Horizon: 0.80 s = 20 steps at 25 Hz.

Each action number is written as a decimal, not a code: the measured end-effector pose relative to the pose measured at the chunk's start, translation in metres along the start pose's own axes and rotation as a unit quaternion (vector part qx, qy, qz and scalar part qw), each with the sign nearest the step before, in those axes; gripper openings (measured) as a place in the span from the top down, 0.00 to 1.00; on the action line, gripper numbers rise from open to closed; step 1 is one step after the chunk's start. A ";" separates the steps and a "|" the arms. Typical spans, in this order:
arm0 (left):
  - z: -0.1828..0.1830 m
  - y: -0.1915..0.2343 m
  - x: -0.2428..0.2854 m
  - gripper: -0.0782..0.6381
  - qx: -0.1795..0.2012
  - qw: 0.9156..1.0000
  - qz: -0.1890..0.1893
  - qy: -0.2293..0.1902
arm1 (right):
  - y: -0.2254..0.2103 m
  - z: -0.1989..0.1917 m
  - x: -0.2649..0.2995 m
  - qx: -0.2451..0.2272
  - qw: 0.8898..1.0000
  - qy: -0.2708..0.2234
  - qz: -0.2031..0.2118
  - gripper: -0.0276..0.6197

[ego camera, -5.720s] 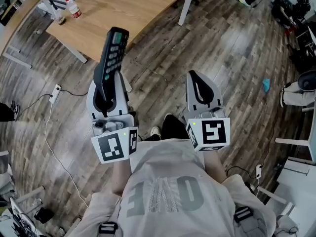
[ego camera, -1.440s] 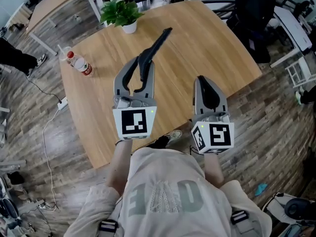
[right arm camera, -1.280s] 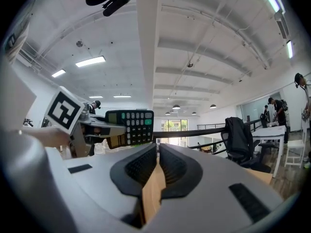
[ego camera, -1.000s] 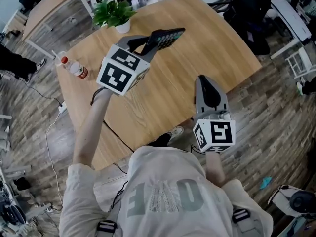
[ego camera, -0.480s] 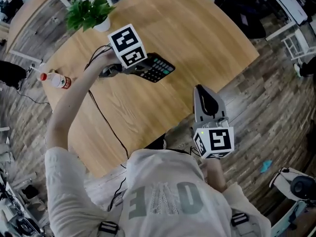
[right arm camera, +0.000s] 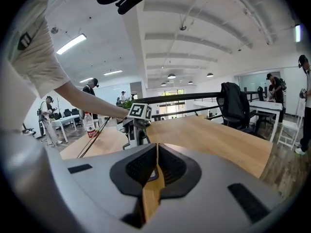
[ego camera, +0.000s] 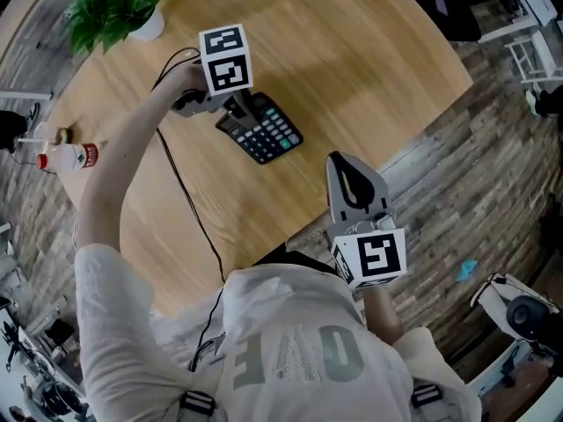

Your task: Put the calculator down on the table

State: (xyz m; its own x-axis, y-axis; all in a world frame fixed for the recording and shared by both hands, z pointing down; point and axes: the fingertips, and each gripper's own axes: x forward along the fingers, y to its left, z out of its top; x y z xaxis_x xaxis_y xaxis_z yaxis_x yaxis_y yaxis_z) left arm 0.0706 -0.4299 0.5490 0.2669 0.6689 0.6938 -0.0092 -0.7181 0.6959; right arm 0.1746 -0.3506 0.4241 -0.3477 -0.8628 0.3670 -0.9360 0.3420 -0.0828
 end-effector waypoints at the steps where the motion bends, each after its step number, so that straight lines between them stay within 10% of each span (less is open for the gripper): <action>1: 0.003 0.002 0.002 0.72 -0.005 1.000 -0.016 -0.008 | 0.002 -0.001 0.004 -0.001 1.000 0.003 0.005 0.92; 9: 0.006 0.025 0.010 0.72 -0.037 0.997 -0.053 -0.041 | 0.004 -0.003 0.035 -0.008 1.000 0.012 0.022 0.92; 20: 0.008 0.049 0.010 0.66 -0.035 0.998 0.044 -0.025 | 0.012 0.001 0.046 -0.011 0.999 0.004 0.039 0.92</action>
State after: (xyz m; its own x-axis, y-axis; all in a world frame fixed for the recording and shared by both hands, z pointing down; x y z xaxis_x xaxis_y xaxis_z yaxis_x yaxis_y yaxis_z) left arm 0.0811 -0.4596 0.5887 0.3092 0.5928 0.7436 -0.1022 -0.7567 0.6458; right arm 0.1471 -0.3869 0.4392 -0.4187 -0.8299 0.3686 -0.9047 0.4162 -0.0908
